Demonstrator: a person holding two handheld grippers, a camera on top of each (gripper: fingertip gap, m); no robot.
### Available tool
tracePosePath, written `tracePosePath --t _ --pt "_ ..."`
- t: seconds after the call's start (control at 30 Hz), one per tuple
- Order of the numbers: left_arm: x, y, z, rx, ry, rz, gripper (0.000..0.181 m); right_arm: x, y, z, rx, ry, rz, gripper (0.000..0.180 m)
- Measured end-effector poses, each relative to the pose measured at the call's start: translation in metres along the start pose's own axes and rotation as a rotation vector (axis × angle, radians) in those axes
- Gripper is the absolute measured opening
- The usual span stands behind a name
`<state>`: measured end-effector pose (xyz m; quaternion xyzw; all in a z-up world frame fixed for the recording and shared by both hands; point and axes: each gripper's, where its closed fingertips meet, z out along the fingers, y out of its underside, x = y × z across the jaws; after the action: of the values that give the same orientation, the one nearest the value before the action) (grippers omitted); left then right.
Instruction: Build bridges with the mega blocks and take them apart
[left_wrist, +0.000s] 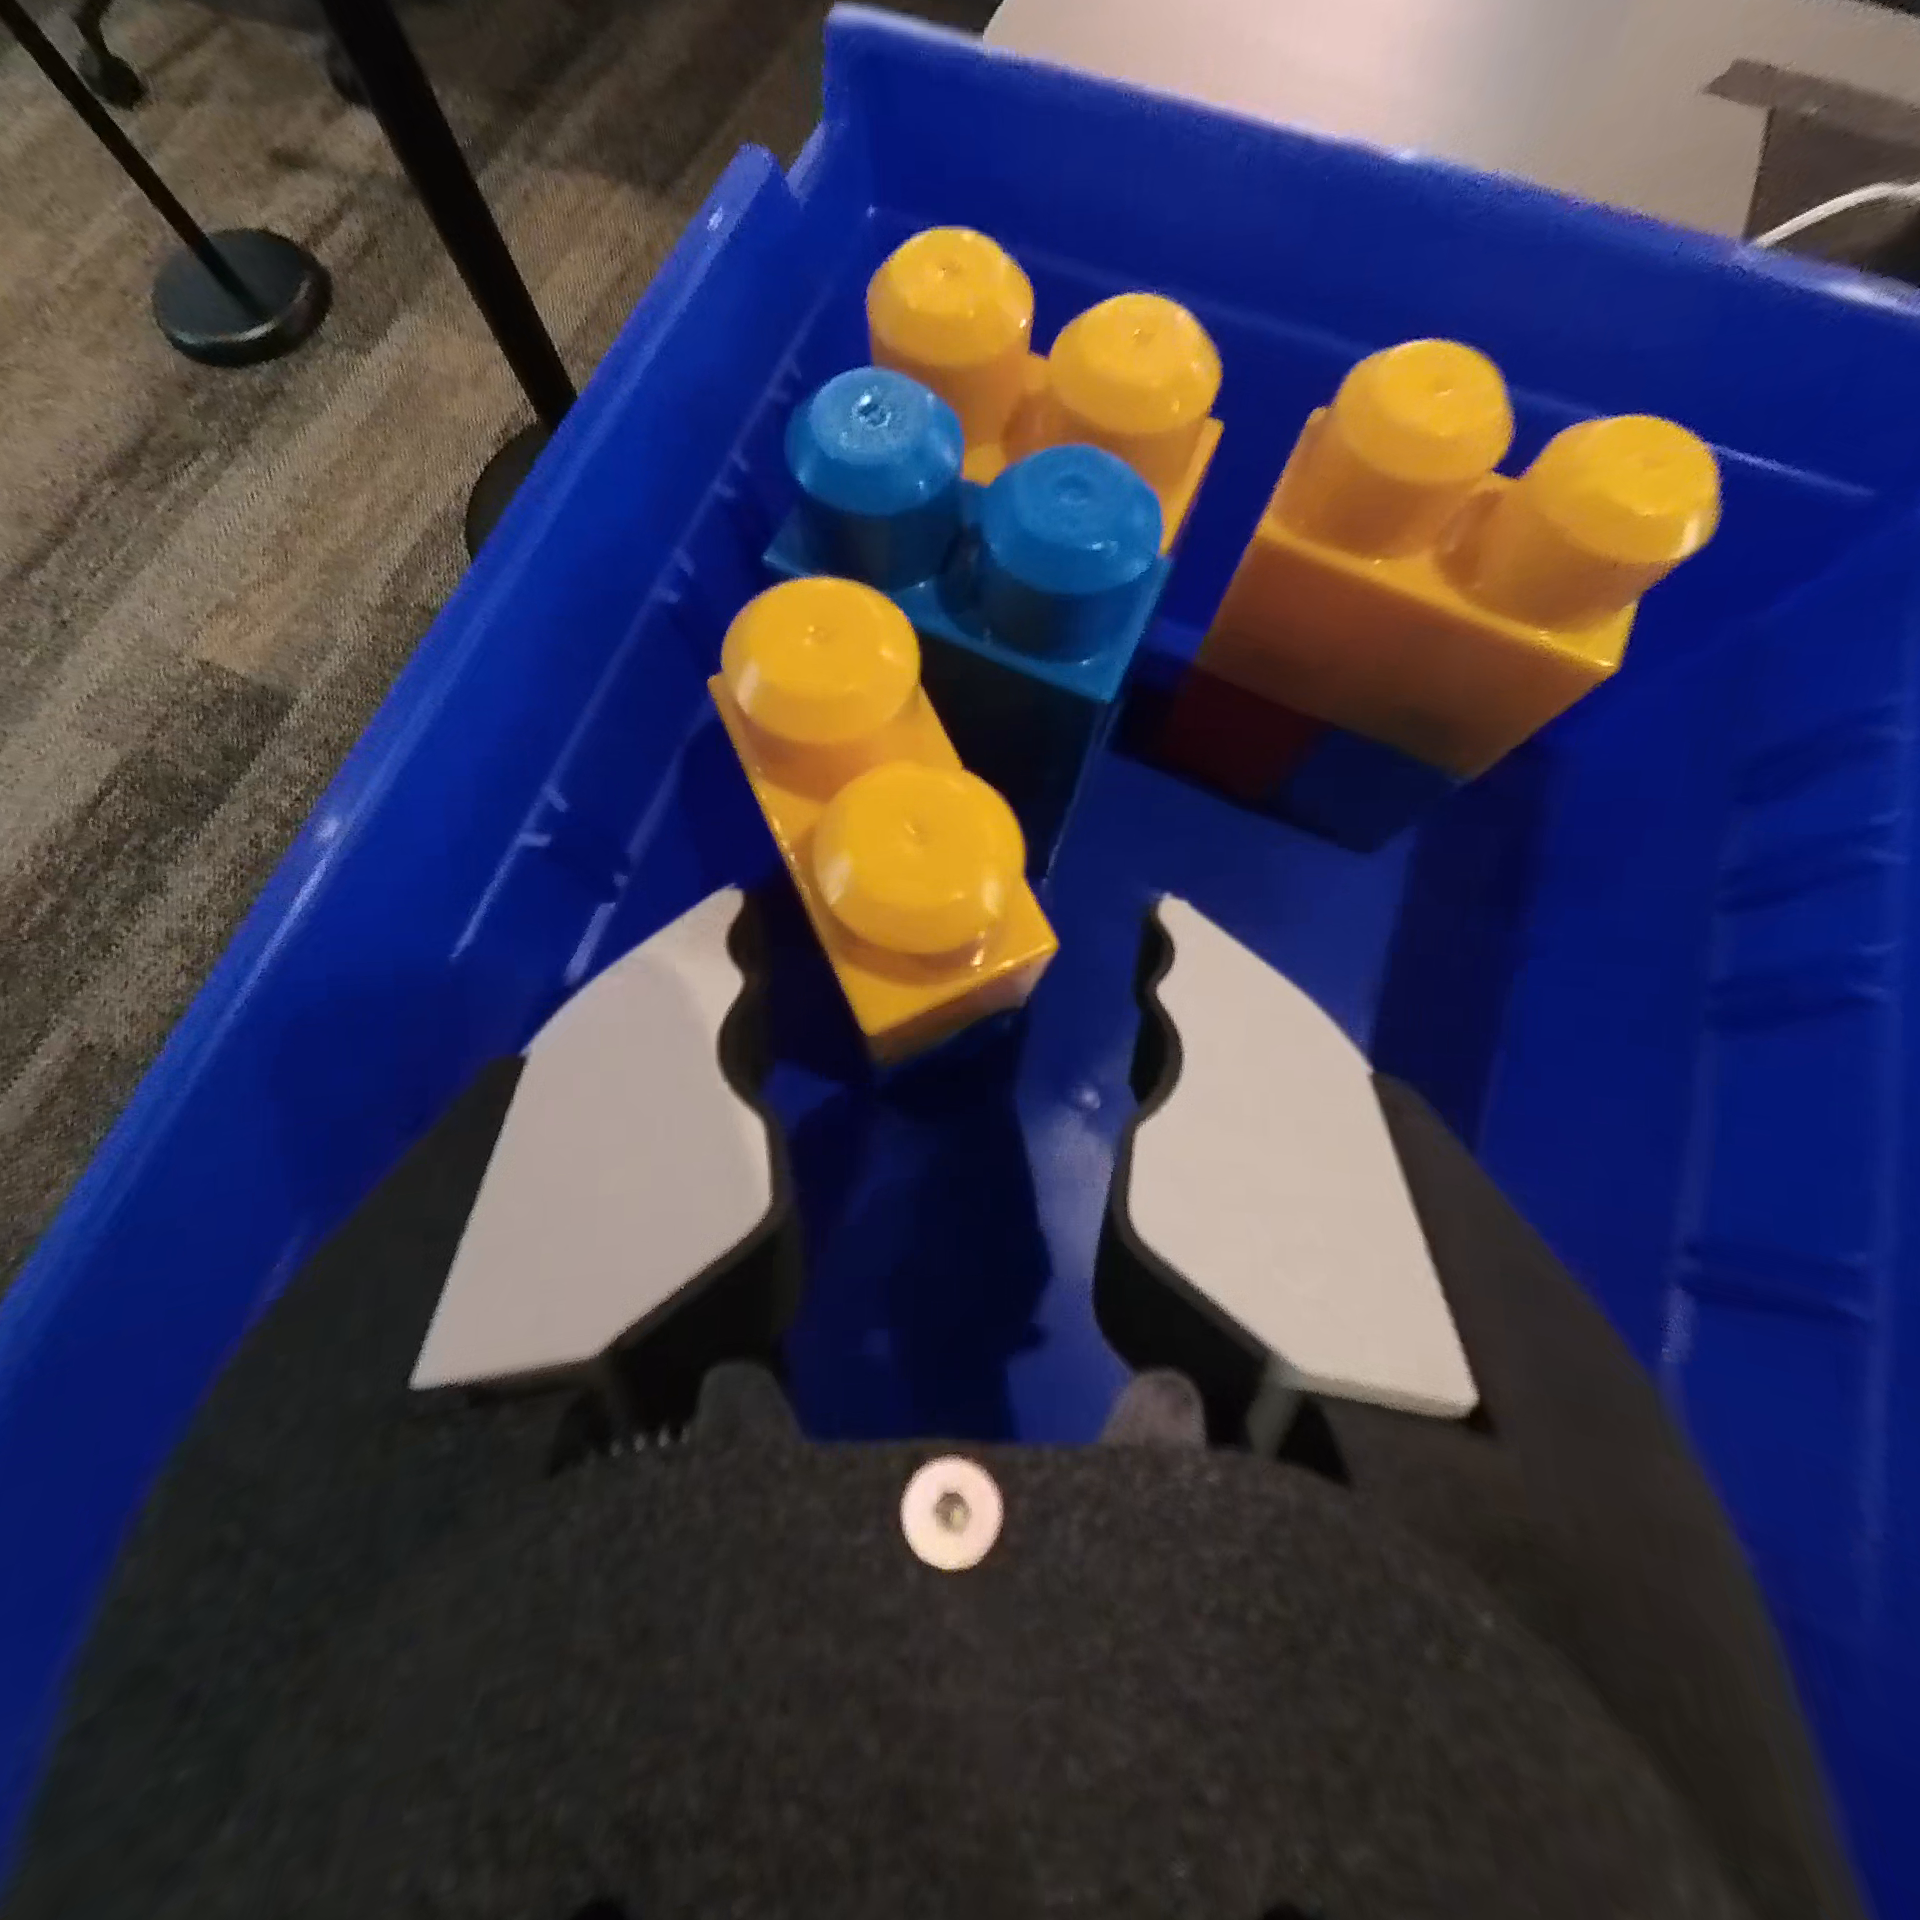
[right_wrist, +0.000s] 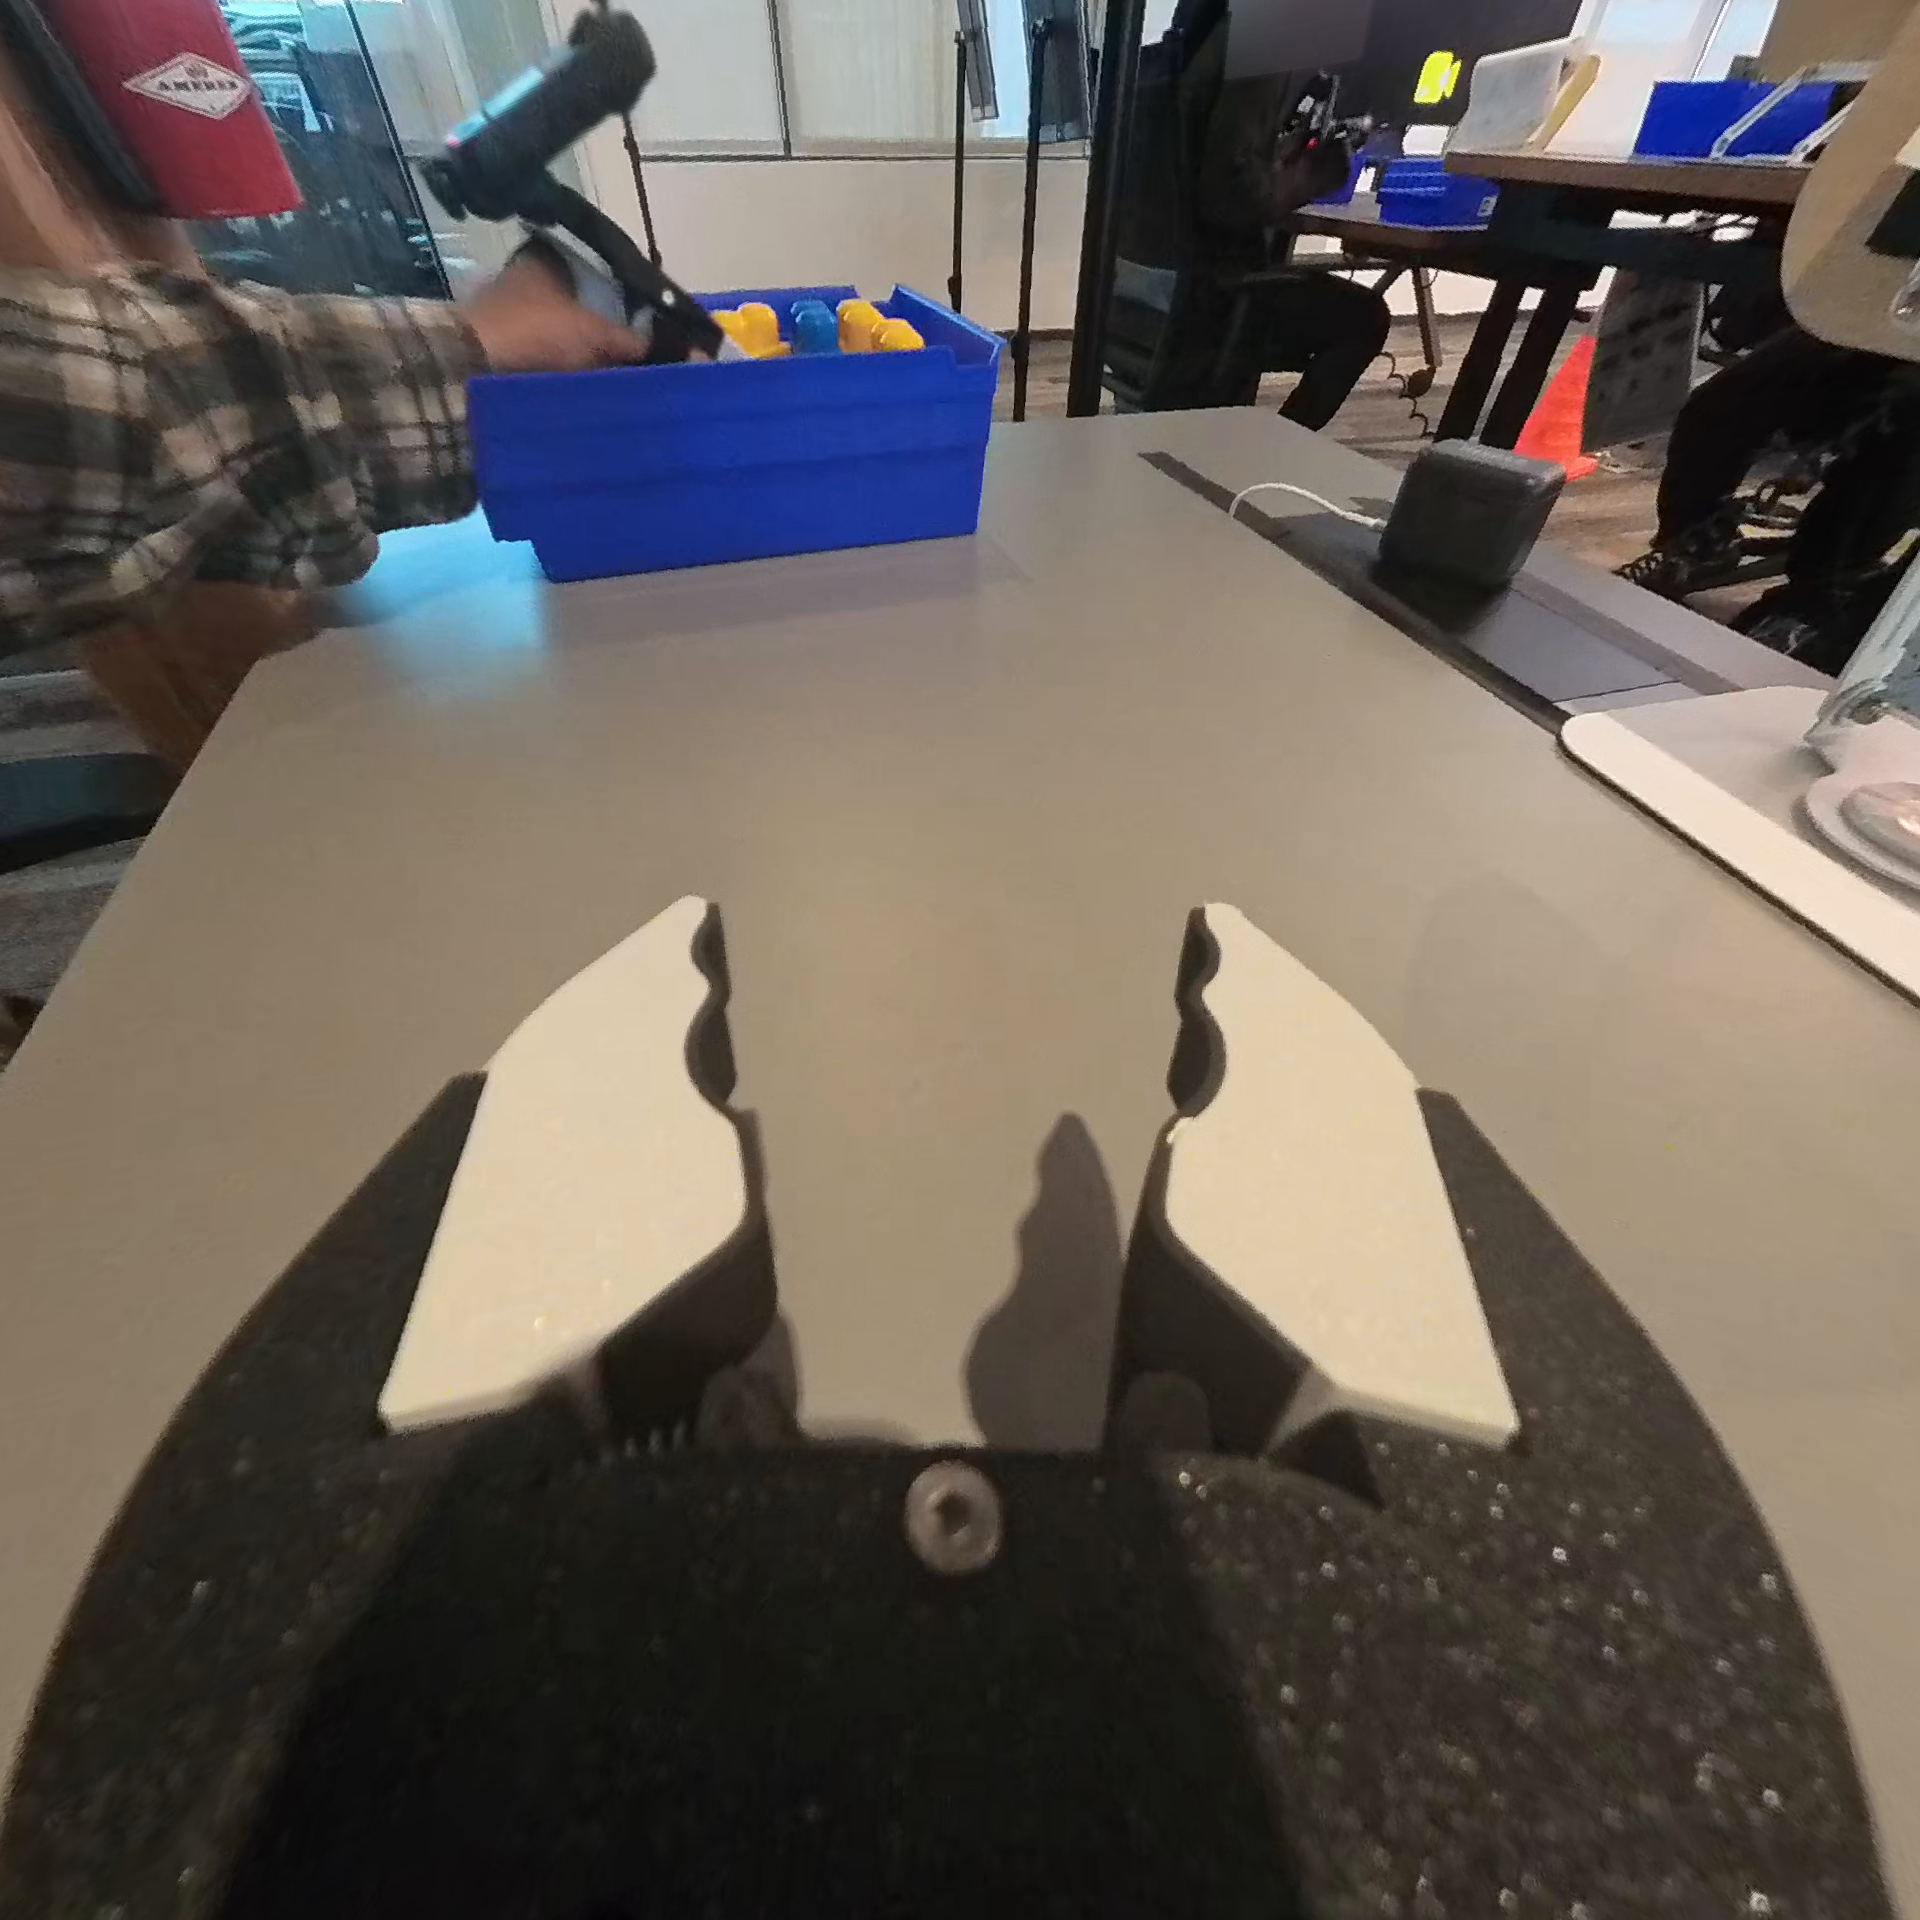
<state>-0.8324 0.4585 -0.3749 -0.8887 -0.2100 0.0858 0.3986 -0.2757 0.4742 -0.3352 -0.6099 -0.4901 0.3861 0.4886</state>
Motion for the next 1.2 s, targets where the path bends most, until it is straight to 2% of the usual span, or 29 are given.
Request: tracePosePath --t 0.37,0.67,0.8,1.03,1.2 --pt "-0.011 0.011 0.025 -0.136 0.024 -0.05 0.069 0.003 0.004 0.001 -0.009 0.008 0.011 0.082" --pt "-0.008 0.019 0.034 -0.191 0.05 -0.068 0.059 0.005 0.006 0.0 -0.016 0.012 0.014 0.082" --pt "-0.01 0.018 0.029 -0.174 0.057 -0.019 0.046 0.005 0.005 0.0 -0.016 0.016 0.01 0.081" --pt "0.001 0.008 0.011 -0.125 0.185 -0.027 0.044 0.005 0.005 0.0 -0.015 0.014 0.016 0.08" --pt "0.01 -0.006 -0.015 -0.08 0.22 0.076 0.043 0.006 0.003 -0.002 -0.003 0.016 0.02 0.08"
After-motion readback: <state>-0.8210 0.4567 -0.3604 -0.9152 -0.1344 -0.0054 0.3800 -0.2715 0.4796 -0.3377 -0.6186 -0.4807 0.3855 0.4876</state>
